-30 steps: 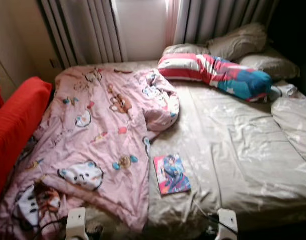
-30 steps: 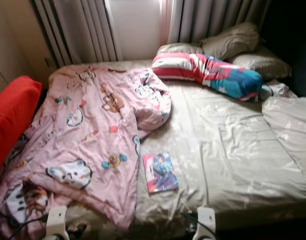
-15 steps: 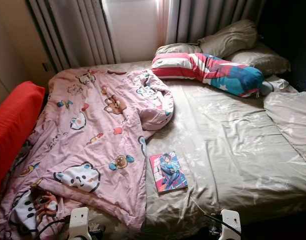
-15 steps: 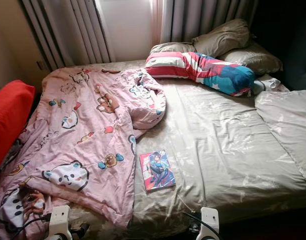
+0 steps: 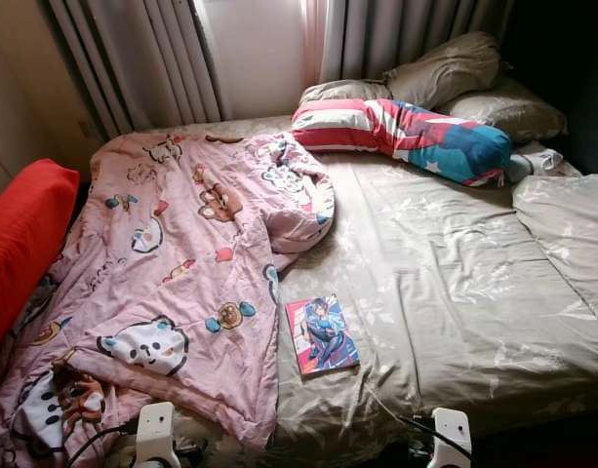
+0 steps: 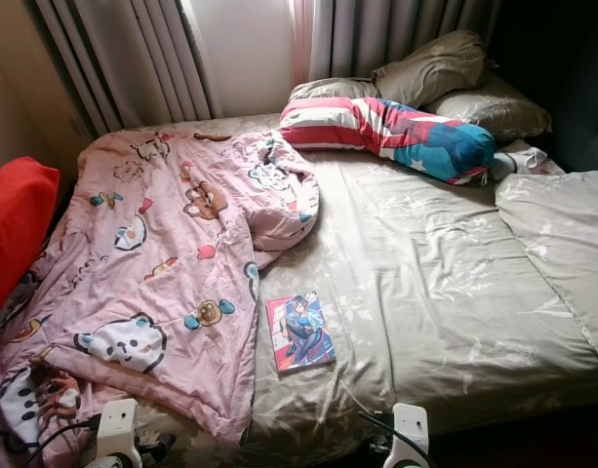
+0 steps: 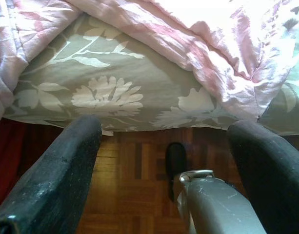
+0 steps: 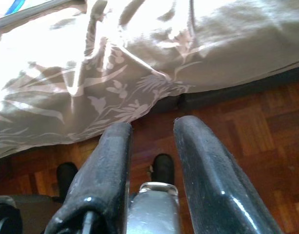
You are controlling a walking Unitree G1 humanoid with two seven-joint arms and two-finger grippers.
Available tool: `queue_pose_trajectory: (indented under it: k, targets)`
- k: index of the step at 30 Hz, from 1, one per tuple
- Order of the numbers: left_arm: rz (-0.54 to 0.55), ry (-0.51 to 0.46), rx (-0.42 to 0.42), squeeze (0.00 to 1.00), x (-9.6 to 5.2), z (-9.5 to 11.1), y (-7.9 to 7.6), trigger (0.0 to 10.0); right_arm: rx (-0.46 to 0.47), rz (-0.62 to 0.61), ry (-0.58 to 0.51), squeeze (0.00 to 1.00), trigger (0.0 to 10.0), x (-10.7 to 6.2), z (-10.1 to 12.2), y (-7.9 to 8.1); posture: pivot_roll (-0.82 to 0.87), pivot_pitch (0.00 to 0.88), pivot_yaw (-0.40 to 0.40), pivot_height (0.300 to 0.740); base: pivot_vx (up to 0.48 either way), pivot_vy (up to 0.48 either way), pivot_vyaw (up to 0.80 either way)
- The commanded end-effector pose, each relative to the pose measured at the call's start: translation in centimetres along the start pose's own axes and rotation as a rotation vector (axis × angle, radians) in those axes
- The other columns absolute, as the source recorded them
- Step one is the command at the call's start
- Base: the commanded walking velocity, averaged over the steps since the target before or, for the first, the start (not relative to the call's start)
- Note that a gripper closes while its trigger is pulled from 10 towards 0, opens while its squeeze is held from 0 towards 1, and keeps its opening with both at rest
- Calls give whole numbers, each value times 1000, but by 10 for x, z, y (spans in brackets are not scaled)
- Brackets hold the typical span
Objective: Clean up the room
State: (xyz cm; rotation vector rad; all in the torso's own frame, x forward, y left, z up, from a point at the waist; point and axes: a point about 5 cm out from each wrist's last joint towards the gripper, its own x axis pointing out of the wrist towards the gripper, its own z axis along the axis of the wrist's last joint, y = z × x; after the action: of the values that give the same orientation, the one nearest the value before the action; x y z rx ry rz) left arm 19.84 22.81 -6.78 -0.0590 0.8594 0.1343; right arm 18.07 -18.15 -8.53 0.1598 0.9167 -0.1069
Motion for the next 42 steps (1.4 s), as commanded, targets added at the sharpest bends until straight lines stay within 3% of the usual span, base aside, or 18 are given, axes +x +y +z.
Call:
queue_pose_trajectory:
  k: [1,42]
  targets:
    - [4,21,29,0,-1,-1,5,10000,10,0,-12,0,10000,0,2,1,5,0,69,740,0,-262,0]
    - [-2,33,21,0,-1,-5,3,10000,-34,14,-3,0,10000,0,1,0,6,0,53,740,0,-15,0]
